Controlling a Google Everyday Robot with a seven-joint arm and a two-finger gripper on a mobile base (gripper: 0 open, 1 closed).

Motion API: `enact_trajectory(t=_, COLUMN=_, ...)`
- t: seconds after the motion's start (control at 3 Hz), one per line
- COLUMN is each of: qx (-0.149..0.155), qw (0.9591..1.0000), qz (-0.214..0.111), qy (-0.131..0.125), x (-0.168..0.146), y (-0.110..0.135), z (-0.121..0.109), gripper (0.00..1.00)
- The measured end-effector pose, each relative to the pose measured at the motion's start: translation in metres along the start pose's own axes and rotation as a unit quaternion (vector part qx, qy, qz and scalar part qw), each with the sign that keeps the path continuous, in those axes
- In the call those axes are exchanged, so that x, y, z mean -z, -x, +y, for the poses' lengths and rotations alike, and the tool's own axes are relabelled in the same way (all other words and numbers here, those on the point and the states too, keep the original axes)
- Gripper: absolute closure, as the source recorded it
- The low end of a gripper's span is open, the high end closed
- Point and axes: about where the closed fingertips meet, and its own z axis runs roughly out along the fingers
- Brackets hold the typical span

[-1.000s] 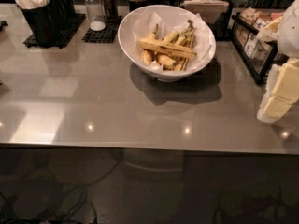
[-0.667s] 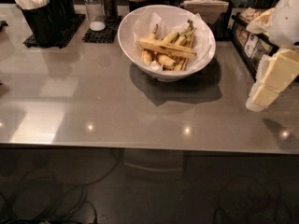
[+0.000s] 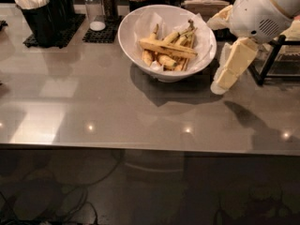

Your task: Pick banana from white bowl

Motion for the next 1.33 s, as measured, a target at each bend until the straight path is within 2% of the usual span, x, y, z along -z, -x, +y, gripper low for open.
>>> enact_trajectory(t=0.33, qx=0.029, qw=0.9993, qz=-0.003, qy=0.026, x=-0.018, y=0.026, z=-0.001, gripper=0.0)
enact_trajectory(t=0.67, qx=0.02, qw=0.9995, qz=-0.007, qy=0.024, x=-0.018, y=0.023, z=0.001, gripper=0.0)
enact_trajectory(t=1.0, qx=0.02, qw=0.9992, qz=-0.031, qy=0.015, x=-0.025, y=0.024, z=-0.017, gripper=0.0)
enact_trajectory(t=1.33, qx=0.02, qw=0.9992, qz=-0.032, qy=0.015, x=-0.025, y=0.024, z=-0.018, gripper=0.0)
